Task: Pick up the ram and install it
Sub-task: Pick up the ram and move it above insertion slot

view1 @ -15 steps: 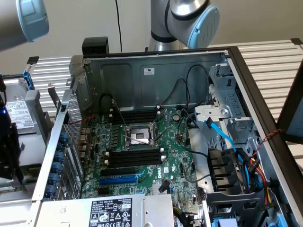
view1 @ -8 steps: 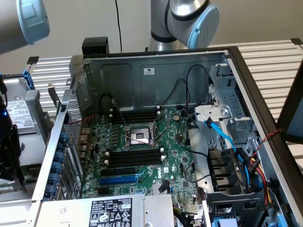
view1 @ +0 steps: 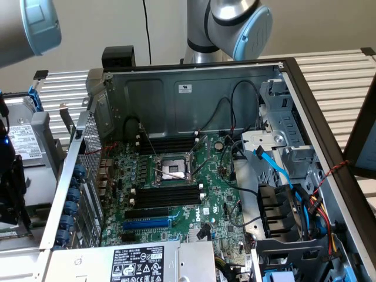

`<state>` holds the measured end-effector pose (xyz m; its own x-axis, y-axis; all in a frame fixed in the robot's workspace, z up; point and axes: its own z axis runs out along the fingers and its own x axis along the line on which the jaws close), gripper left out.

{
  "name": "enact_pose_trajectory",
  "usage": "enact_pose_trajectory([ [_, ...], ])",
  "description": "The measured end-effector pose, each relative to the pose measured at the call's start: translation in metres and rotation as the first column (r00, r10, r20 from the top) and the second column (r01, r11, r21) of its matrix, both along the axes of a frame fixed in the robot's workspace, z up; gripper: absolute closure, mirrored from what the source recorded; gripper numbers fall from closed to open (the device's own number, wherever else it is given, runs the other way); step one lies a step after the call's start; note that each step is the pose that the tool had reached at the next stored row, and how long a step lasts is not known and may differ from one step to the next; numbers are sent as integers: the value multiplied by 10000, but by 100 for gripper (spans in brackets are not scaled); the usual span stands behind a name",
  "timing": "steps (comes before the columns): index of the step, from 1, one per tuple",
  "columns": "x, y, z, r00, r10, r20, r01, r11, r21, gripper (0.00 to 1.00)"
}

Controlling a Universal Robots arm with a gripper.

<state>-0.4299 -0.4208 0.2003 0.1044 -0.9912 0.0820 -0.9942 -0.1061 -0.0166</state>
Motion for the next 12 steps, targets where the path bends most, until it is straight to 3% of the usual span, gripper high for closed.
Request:
enact_pose_trajectory([
  [5,0,0,0,10000,0,-1,0,10000,0,77],
  [6,0,0,0,10000,0,0,0,10000,0,71],
  [12,0,0,0,10000,0,0,0,10000,0,73],
])
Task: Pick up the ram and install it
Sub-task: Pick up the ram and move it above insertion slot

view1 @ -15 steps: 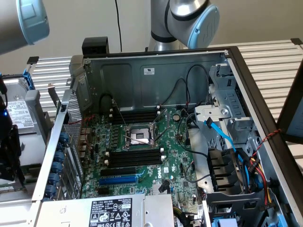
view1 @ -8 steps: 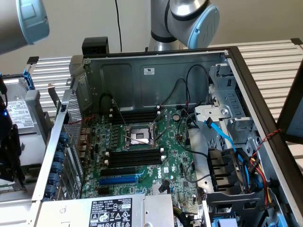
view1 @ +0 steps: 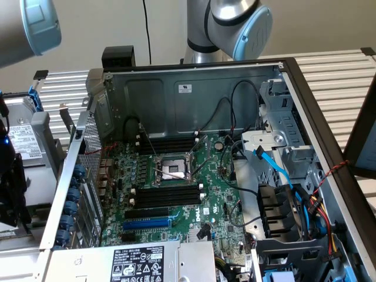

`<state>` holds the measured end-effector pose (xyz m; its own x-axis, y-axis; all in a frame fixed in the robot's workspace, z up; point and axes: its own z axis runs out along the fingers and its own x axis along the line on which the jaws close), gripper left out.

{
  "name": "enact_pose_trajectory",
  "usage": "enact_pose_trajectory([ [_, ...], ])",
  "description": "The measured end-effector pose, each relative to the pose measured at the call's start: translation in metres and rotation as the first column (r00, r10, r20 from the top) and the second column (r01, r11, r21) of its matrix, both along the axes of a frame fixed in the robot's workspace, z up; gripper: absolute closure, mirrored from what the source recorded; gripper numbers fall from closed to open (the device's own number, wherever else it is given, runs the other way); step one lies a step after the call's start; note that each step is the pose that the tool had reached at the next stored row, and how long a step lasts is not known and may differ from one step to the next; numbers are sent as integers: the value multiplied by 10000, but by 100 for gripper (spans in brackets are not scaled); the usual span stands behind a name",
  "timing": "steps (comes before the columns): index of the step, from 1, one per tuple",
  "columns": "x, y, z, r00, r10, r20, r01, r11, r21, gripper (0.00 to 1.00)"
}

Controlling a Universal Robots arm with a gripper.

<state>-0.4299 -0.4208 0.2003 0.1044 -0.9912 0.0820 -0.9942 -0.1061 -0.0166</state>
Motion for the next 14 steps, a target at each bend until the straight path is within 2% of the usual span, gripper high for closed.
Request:
enact_pose_trajectory([
  [2,0,0,0,10000,0,0,0,10000,0,73],
  [3,0,0,0,10000,0,0,0,10000,0,80],
  [8,0,0,0,10000,0,0,0,10000,0,80],
  [11,0,0,0,10000,-1,0,1,10000,0,83],
  [12,0,0,0,10000,-1,1,1,10000,0,87],
  [14,0,0,0,10000,0,0,0,10000,0,87],
])
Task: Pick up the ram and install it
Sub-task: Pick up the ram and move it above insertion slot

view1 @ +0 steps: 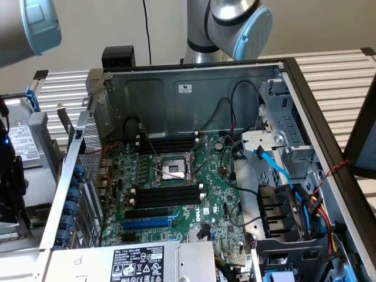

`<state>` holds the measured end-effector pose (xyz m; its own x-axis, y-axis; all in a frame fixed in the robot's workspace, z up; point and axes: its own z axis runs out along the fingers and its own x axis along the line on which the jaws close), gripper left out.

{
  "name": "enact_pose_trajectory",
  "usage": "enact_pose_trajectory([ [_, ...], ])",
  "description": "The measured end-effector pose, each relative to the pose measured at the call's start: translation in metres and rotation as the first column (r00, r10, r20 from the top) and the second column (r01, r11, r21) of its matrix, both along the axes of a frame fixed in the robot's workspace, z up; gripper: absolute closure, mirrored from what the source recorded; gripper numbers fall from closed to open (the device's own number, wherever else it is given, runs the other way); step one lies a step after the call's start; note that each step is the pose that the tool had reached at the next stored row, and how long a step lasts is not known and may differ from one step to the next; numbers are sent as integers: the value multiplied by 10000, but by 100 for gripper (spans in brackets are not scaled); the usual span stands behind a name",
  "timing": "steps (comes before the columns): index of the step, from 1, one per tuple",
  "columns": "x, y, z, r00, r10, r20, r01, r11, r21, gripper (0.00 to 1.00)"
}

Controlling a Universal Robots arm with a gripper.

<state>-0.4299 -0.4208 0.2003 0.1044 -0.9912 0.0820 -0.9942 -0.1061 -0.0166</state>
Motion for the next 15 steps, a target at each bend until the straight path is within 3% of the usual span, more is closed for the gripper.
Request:
enact_pose_trajectory([
  [9,0,0,6,10000,-2,0,2,10000,1,87],
  [15,0,0,240,10000,-64,1,64,10000,-1,87],
])
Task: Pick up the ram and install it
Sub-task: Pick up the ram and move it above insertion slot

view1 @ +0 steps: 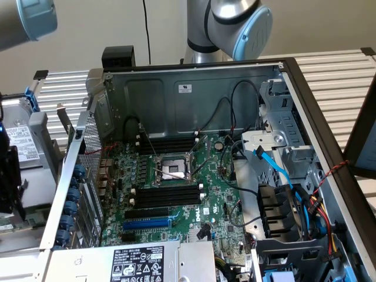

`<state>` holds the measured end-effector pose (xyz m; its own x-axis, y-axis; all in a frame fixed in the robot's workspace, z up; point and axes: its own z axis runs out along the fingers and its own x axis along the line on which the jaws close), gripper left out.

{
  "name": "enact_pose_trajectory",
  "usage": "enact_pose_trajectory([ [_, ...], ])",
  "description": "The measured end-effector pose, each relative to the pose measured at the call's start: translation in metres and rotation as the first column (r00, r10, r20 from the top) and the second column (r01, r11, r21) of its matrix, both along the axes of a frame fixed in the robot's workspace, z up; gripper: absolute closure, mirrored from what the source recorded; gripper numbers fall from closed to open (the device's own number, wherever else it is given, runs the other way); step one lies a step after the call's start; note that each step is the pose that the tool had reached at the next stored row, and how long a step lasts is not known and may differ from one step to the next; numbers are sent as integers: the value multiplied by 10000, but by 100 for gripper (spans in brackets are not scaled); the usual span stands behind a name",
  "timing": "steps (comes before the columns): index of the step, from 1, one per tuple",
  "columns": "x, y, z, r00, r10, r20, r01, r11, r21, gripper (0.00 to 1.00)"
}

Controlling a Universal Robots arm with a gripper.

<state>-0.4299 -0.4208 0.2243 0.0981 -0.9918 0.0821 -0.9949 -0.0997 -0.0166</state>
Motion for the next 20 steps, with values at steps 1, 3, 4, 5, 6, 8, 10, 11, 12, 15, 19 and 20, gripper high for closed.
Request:
enact_pose_trajectory([
  [1,0,0,46,10000,-13,-1,13,10000,0,87],
  [3,0,0,132,10000,-48,2,48,10000,1,87],
  [4,0,0,177,10000,-62,0,62,10000,0,87],
  [5,0,0,225,10000,-76,1,76,10000,1,87],
  [6,0,0,270,10000,-93,1,93,10000,1,87],
  [8,0,0,361,9999,-136,1,136,9999,1,87],
  [10,0,0,451,9998,-198,0,198,9998,0,87],
  [11,0,0,496,9997,-234,1,234,9997,1,87],
  [12,0,0,542,9996,-276,1,276,9996,1,87],
  [15,0,0,677,9991,-418,1,418,9991,1,87],
  [19,0,0,861,9983,-579,1,579,9983,1,87],
  [20,1,0,904,9981,-611,2,611,9981,2,87],
])
